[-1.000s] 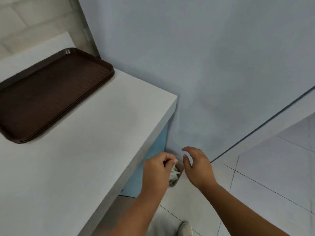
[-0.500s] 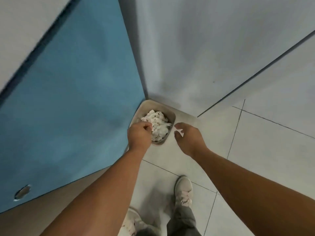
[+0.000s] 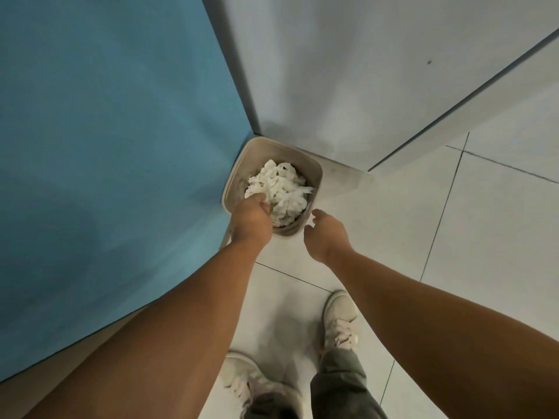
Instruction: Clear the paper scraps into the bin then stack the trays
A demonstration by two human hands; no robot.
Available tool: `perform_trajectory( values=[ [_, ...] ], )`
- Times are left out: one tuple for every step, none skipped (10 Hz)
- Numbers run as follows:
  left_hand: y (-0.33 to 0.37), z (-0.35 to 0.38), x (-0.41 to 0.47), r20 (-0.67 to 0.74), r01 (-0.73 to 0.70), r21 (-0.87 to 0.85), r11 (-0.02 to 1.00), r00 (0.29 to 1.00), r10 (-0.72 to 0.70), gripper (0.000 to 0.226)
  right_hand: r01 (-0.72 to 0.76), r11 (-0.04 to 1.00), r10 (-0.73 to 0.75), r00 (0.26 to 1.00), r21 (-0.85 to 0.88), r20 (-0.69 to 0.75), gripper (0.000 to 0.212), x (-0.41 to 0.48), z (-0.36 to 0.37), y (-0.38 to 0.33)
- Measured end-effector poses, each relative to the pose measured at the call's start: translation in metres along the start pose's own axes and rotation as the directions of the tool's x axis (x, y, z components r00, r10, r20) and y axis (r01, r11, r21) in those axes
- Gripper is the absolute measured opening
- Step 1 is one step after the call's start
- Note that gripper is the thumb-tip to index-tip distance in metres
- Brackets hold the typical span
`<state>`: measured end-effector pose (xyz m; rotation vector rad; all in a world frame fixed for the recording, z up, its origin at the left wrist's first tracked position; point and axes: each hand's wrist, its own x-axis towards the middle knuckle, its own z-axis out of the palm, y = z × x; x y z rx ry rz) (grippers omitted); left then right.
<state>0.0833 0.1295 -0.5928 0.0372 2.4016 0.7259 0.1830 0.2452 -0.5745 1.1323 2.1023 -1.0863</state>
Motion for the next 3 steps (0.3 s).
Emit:
perform_trajectory(
  values=[
    [0.029,-0.031,-0.035,0.001,-0.132,0.101,0.986,0.991,0.133,0.023,0.069,0.997,-0.07,0.997,-0.015,-0.034,0.042,-0.033,-0.032,-0.02],
    [0.079,-0.079,-0.07,-0.007,-0.238,0.207,0.949,0.97,0.245,0.021,0.154,0.986,-0.159,0.985,-0.068,-0.071,0.04,-0.072,-0.085,-0.057],
    [0.128,-0.131,-0.11,-0.077,-0.343,0.22,0.913,0.927,0.366,0.021,0.225,0.969,-0.238,0.96,-0.097,-0.149,0.041,-0.122,-0.141,-0.09]
  ],
)
